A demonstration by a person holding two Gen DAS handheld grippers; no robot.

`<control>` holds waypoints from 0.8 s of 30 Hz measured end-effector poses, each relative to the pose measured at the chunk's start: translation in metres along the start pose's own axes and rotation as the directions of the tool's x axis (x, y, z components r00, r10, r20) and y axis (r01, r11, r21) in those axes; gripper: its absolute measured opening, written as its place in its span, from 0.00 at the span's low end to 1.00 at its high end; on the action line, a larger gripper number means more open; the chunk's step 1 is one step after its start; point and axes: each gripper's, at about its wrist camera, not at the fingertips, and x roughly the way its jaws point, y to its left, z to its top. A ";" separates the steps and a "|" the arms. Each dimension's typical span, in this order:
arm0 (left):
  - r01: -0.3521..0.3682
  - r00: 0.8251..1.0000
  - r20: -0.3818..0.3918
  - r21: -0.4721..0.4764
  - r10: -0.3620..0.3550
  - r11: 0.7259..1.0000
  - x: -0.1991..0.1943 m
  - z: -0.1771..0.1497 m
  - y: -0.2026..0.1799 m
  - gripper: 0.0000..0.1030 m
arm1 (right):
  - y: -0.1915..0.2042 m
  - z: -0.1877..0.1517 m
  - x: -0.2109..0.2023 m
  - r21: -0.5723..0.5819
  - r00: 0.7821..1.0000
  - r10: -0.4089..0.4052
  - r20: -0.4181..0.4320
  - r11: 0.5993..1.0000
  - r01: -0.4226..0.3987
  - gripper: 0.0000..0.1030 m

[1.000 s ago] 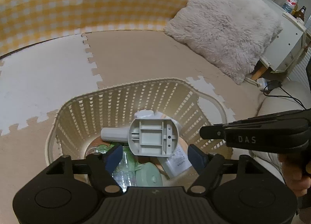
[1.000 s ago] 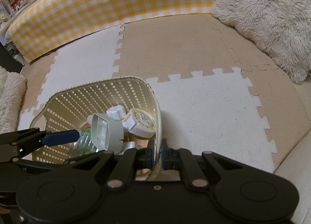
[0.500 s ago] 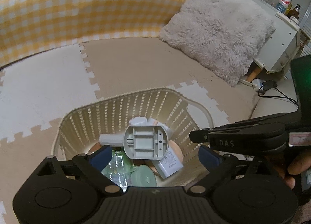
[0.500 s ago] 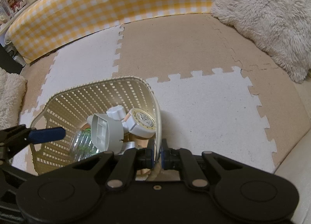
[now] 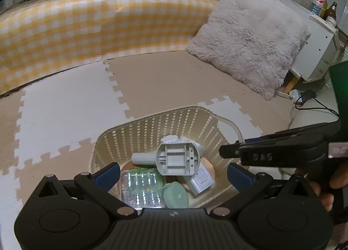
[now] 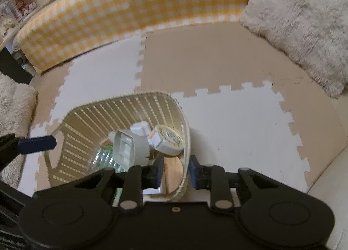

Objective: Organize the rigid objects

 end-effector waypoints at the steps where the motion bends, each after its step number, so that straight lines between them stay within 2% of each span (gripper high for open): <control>1: -0.006 1.000 0.007 -0.003 0.006 1.000 -0.005 -0.001 0.000 1.00 | 0.001 -0.001 -0.004 0.004 1.000 0.000 0.009 1.000 0.000 0.29; 5: -0.031 0.999 0.034 -0.029 0.032 0.999 -0.024 -0.004 0.004 1.00 | 0.004 -0.004 -0.023 0.021 0.999 -0.015 0.047 1.000 0.014 0.36; 10: -0.077 0.994 0.074 -0.051 0.080 0.996 -0.056 -0.008 0.009 1.00 | 0.010 -0.009 -0.056 0.034 0.993 -0.026 0.117 0.999 0.022 0.57; 18: -0.161 0.975 0.145 -0.063 0.168 0.985 -0.107 -0.024 0.005 1.00 | 0.027 -0.028 -0.108 0.002 0.978 -0.029 0.208 1.000 0.029 0.81; 24: -0.172 0.962 0.200 -0.076 0.184 0.982 -0.139 -0.038 -0.002 1.00 | 0.033 -0.052 -0.143 -0.006 0.959 -0.053 0.280 0.998 0.056 0.89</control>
